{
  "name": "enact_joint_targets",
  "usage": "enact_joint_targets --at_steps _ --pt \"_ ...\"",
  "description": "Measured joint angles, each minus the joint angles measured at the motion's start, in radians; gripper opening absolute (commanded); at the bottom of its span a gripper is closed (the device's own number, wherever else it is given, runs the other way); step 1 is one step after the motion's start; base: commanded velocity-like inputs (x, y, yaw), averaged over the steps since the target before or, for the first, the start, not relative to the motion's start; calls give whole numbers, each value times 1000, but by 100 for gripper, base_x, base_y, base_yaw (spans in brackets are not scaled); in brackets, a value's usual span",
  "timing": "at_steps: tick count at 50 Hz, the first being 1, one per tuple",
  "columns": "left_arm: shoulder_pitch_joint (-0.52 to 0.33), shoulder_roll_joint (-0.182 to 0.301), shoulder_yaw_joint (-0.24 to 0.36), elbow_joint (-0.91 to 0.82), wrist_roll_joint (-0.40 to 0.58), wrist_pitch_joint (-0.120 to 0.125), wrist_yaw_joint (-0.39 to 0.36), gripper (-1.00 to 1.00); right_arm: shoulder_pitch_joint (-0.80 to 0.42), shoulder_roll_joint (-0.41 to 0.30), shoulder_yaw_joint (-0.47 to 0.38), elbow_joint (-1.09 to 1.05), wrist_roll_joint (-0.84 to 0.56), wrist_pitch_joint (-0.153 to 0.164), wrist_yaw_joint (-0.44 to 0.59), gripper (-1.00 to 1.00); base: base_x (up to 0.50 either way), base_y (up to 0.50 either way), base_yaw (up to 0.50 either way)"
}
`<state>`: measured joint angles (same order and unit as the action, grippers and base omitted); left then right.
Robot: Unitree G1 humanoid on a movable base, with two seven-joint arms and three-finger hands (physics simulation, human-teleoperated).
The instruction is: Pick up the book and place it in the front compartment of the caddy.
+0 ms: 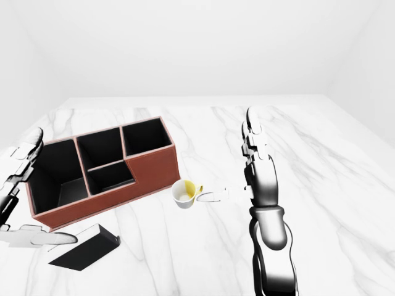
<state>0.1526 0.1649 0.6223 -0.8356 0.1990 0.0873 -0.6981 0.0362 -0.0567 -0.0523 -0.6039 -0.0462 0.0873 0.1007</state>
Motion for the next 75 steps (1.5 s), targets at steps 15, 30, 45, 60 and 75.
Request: enact_joint_targets --at_steps 15,30,45,60,75 --pt "45 -23 14 120 12 0 0 100 6 1 -2 -1 -1 0 1 99 0 0 0" --pt "86 -43 40 168 13 -26 0 100 9 1 -3 -4 -3 0 0 98 0 0 0" --pt "110 -50 64 239 35 -118 0 100 14 1 -6 6 0 0 -3 100 0 0 0" --pt "135 -48 70 321 62 -175 0 100 17 -1 -10 3 1 0 -4 98 0 0 0" --pt "125 -20 59 409 94 -175 0 100 20 0 -10 2 0 0 -3 99 0 0 0"
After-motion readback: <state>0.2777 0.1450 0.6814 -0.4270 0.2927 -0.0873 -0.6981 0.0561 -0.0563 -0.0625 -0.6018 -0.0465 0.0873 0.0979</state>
